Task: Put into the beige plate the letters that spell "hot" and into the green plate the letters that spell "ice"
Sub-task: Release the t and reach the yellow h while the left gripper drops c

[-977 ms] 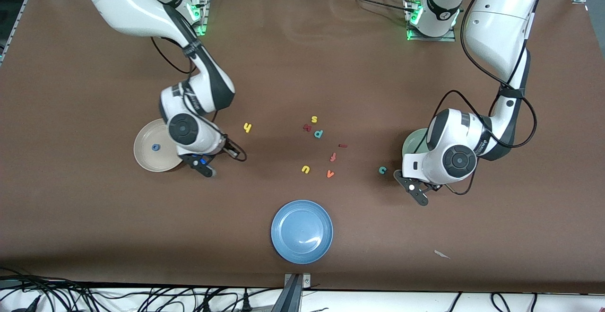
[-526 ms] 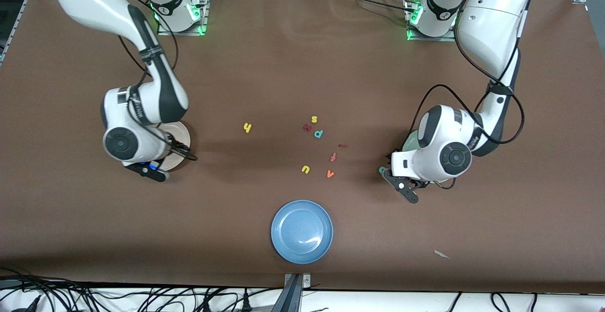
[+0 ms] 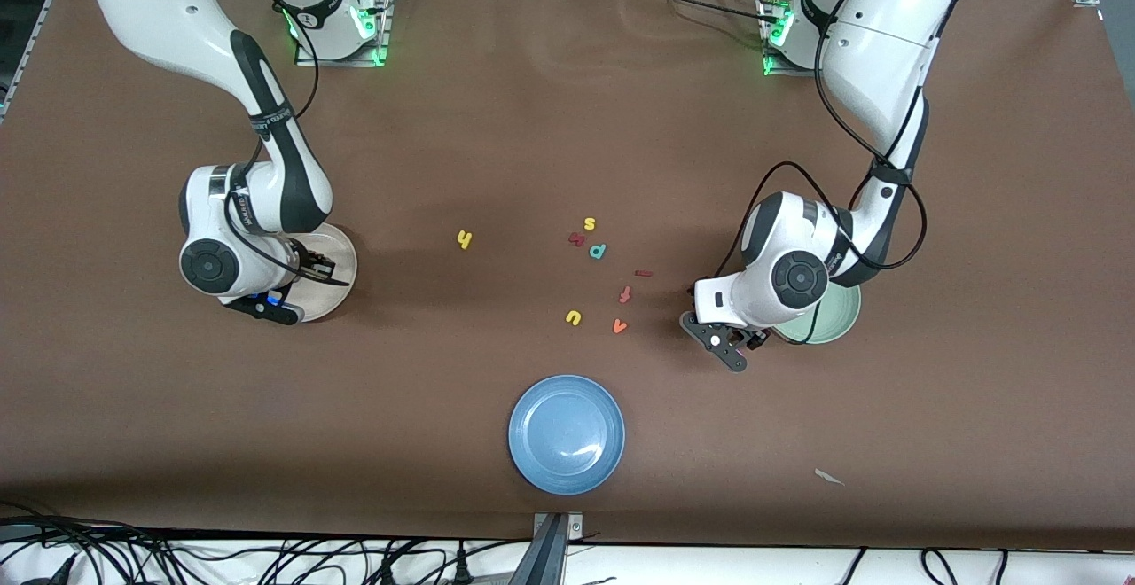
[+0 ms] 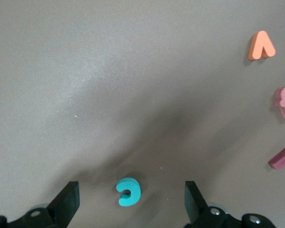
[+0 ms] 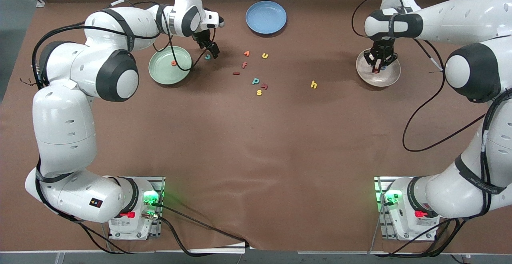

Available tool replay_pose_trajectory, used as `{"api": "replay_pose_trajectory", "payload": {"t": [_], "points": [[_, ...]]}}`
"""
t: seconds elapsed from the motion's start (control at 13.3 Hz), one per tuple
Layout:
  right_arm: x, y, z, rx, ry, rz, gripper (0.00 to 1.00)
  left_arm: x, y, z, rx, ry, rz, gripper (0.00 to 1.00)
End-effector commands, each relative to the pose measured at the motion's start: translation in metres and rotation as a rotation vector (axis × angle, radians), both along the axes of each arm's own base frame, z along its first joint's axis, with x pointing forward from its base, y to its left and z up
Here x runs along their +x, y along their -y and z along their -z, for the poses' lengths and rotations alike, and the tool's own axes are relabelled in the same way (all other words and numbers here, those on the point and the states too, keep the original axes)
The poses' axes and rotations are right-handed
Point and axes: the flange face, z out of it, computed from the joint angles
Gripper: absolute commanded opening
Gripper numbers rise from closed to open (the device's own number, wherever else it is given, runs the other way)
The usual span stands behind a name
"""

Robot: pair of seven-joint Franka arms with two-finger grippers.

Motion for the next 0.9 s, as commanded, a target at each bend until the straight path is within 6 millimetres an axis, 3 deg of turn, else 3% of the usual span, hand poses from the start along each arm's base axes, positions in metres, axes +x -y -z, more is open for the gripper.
{"api": "replay_pose_trajectory", "payload": {"t": [0.0, 0.23, 0.38, 0.45, 0.6, 0.75, 0.83], "points": [[-0.004, 0.002, -0.018, 0.031, 0.02, -0.01, 0.99, -0.006, -0.003, 0.007, 0.004, 0.014, 0.0, 0.88], [0.004, -0.014, -0.056, 0.039, 0.047, 0.005, 0.99, -0.01, -0.003, 0.013, 0.047, 0.022, 0.029, 0.82], [0.001, -0.058, -0.071, 0.051, 0.06, 0.015, 0.99, -0.014, -0.006, 0.019, 0.053, 0.013, 0.032, 0.74], [-0.001, -0.081, -0.077, 0.062, 0.073, 0.012, 0.99, -0.014, -0.006, 0.018, 0.052, 0.016, 0.032, 0.66], [-0.006, -0.121, -0.08, 0.083, 0.092, 0.019, 0.99, -0.014, -0.005, 0.017, 0.051, 0.017, 0.033, 0.42], [-0.011, -0.158, -0.077, 0.087, 0.112, 0.131, 0.99, -0.013, -0.006, 0.016, 0.052, 0.017, 0.032, 0.14], [-0.015, -0.175, -0.07, 0.088, 0.126, 0.144, 0.99, -0.013, -0.006, 0.015, 0.051, 0.019, 0.032, 0.11]]}}
